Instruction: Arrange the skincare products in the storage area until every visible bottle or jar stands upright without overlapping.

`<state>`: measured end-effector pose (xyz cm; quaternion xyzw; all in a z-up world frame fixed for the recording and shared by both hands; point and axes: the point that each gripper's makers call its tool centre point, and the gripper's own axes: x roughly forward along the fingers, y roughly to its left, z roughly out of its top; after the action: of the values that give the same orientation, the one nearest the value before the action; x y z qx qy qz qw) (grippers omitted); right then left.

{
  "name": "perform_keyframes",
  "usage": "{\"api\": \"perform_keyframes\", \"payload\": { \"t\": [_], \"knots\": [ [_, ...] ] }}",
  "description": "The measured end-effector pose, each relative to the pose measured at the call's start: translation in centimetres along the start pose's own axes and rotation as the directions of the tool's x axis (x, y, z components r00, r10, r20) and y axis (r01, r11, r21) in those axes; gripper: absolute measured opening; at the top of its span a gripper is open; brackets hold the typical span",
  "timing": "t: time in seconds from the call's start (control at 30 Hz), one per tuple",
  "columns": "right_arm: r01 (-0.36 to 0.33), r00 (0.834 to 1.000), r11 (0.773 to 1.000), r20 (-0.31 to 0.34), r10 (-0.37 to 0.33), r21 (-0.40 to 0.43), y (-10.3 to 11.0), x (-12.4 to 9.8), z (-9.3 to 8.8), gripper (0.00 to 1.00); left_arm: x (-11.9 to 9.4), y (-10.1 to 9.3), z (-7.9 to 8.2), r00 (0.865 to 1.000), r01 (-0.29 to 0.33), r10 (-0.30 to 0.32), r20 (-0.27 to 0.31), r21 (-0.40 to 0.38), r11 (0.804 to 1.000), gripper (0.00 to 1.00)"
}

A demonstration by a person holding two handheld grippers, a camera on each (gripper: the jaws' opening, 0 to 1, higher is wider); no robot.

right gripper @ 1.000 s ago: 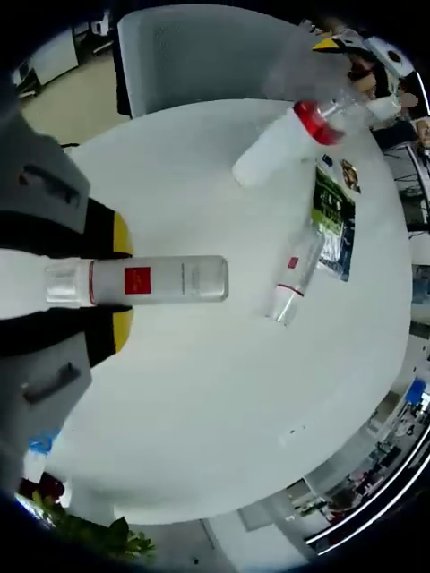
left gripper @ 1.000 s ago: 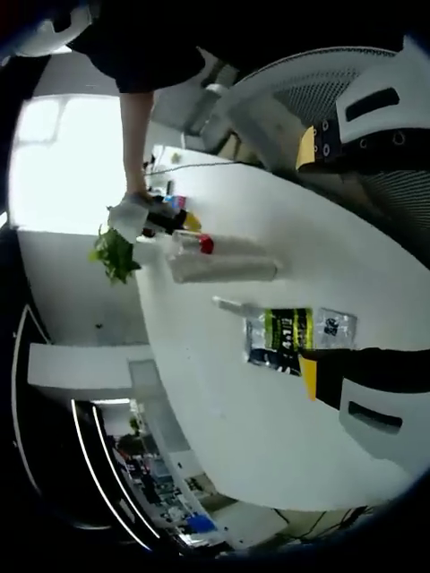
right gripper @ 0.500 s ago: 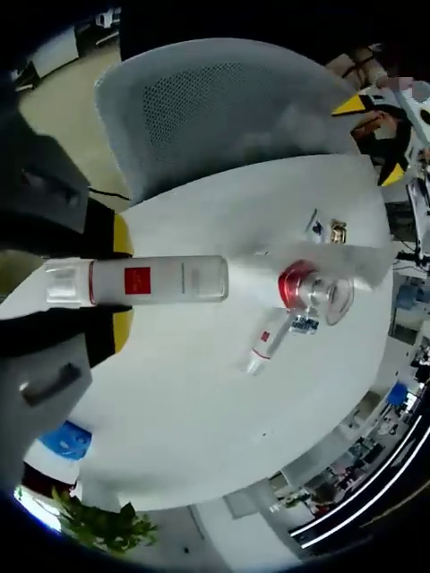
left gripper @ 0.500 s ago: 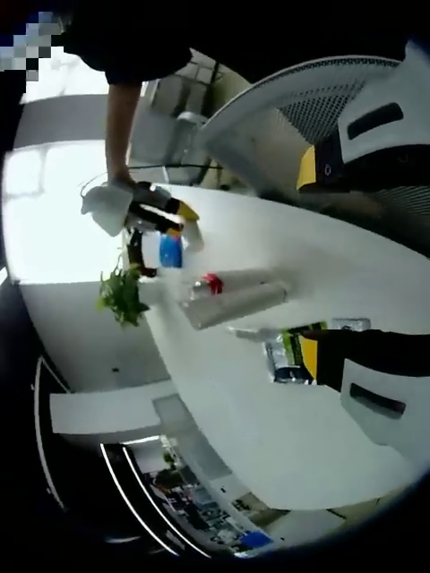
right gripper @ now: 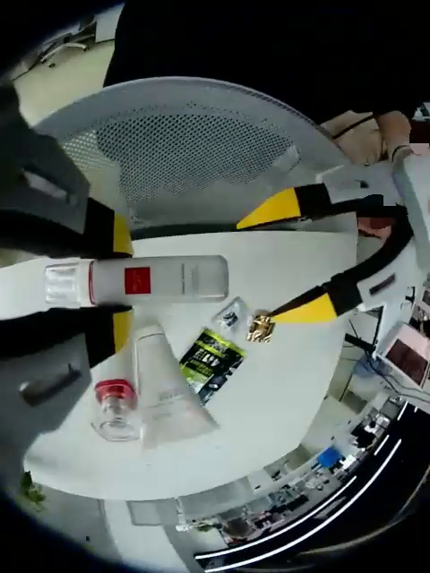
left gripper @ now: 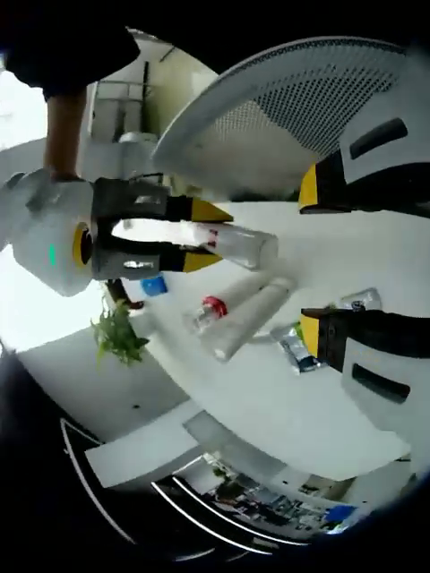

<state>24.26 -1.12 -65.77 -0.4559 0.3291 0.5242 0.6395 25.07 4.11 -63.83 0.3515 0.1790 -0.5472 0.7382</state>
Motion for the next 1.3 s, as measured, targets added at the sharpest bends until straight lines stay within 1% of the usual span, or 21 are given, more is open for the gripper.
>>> {"api": "perform_keyframes", "payload": {
  "t": [0.1, 0.17, 0.27, 0.33, 0.37, 0.43, 0.53, 0.67, 0.73, 0.8, 0.83, 0.9, 0.97, 1.03, 1.07, 1.13, 1.17, 1.2, 1.23, 1.27, 1.3],
  "knots": [
    [-0.004, 1.000, 0.999, 0.004, 0.004, -0.039, 0.0, 0.7, 1.3, 0.19, 0.8, -0.6, -0.3, 0.999, 0.023, -0.021, -0.045, 0.041, 0.999, 0.37],
    [-0.004, 1.000, 0.998, -0.003, 0.004, -0.064, -0.1, 1.0, 1.8, 0.19, 1.2, -1.1, -0.5, 0.997, 0.037, -0.031, -0.075, 0.089, 0.995, 0.34],
    [-0.002, 1.000, 0.996, -0.012, 0.001, -0.088, -0.3, 1.5, 2.1, 0.19, 1.8, -1.9, -0.7, 0.994, 0.053, -0.041, -0.099, 0.122, 0.991, 0.30],
    [-0.010, 1.000, 0.996, -0.004, 0.010, -0.090, -0.3, 1.6, 2.4, 0.19, 2.1, -2.1, -0.8, 0.993, 0.050, -0.034, -0.113, 0.139, 0.989, 0.27],
    [-0.010, 1.000, 0.995, -0.008, 0.009, -0.102, -0.3, 1.8, 2.4, 0.19, 2.3, -1.9, -0.7, 0.993, 0.033, -0.015, -0.115, 0.157, 0.987, 0.28],
    [-0.003, 1.000, 0.993, -0.018, 0.001, -0.118, -0.5, 1.9, 2.4, 0.19, 2.5, -1.8, -0.4, 0.995, 0.018, -0.001, -0.104, 0.160, 0.987, 0.30],
    [-0.010, 1.000, 0.992, -0.014, 0.008, -0.125, -0.4, 2.0, 2.4, 0.19, 2.8, -1.4, 0.2, 0.997, -0.004, 0.013, -0.071, 0.118, 0.993, 0.22],
    [0.009, 1.000, 0.988, -0.006, -0.010, -0.151, -0.8, 1.9, 2.6, 0.19, 3.0, -0.9, -0.1, 0.997, -0.025, 0.034, -0.069, 0.129, 0.991, 0.19],
    [0.028, 0.999, 0.979, 0.043, -0.020, -0.200, -1.2, 1.8, 2.9, 0.19, 2.8, -0.5, 0.0, 0.997, -0.046, 0.053, -0.053, 0.128, 0.991, 0.18],
    [0.044, 0.995, 0.983, 0.095, -0.027, -0.177, -1.4, 1.6, 3.1, 0.20, 2.5, -0.1, 0.2, 0.998, -0.057, 0.061, -0.022, 0.130, 0.990, 0.18],
    [0.051, 0.991, 0.985, 0.134, -0.029, -0.162, -1.5, 1.5, 3.3, 0.20, 2.4, 0.0, 0.2, 0.998, -0.060, 0.063, -0.021, 0.126, 0.990, 0.18],
    [0.055, 0.986, 0.982, 0.167, -0.025, -0.179, -1.6, 1.5, 3.3, 0.20, 2.5, 0.1, 0.2, 0.998, -0.065, 0.068, -0.018, 0.120, 0.991, 0.17],
    [0.066, 0.986, 0.981, 0.166, -0.036, -0.180, -1.8, 1.7, 2.7, 0.24, 2.6, 0.1, -0.2, 0.998, -0.058, 0.062, -0.031, 0.124, 0.991, 0.17],
    [0.097, 0.987, 0.980, 0.147, -0.071, -0.176, -2.2, 1.6, 1.2, 0.29, 2.4, 0.4, -1.0, 0.997, -0.058, 0.062, -0.043, 0.101, 0.993, 0.17],
    [0.107, 0.984, 0.985, 0.157, -0.086, -0.132, -2.4, 1.4, 0.7, 0.29, 2.3, 0.5, -1.3, 0.997, -0.058, 0.062, -0.046, 0.086, 0.995, 0.17],
    [0.088, 0.969, 0.996, 0.230, -0.086, 0.001, -2.5, 1.2, -0.1, 0.30, 2.1, 0.9, -1.8, 0.997, -0.074, 0.075, -0.032, 0.038, 0.997, 0.17],
    [0.081, 0.940, 0.991, 0.324, -0.112, 0.108, -2.9, 0.7, 0.4, 0.32, 2.0, 0.9, -1.7, 0.997, -0.071, 0.071, -0.015, 0.016, 0.997, 0.17],
    [0.070, 0.931, 0.987, 0.345, -0.118, 0.148, -2.9, 0.6, 0.5, 0.32, 2.0, 0.6, -1.8, 0.999, -0.052, 0.052, -0.010, -0.026, 0.998, 0.17],
    [0.031, 0.915, 0.960, 0.378, -0.139, 0.279, -3.2, 0.3, -0.1, 0.32, 1.9, 0.8, -2.0, 0.998, -0.062, 0.062, -0.006, -0.040, 0.997, 0.17],
    [0.033, 0.903, 0.942, 0.393, -0.172, 0.335, -3.6, 0.0, -0.4, 0.30, 1.7, 0.9, -2.3, 0.997, -0.072, 0.072, -0.009, -0.041, 0.997, 0.17],
    [0.031, 0.869, 0.907, 0.437, -0.232, 0.420, -4.3, -0.4, -0.8, 0.30, 1.6, 0.9, -2.5, 0.997, -0.073, 0.073, -0.007, -0.051, 0.996, 0.17]
  ]
}}
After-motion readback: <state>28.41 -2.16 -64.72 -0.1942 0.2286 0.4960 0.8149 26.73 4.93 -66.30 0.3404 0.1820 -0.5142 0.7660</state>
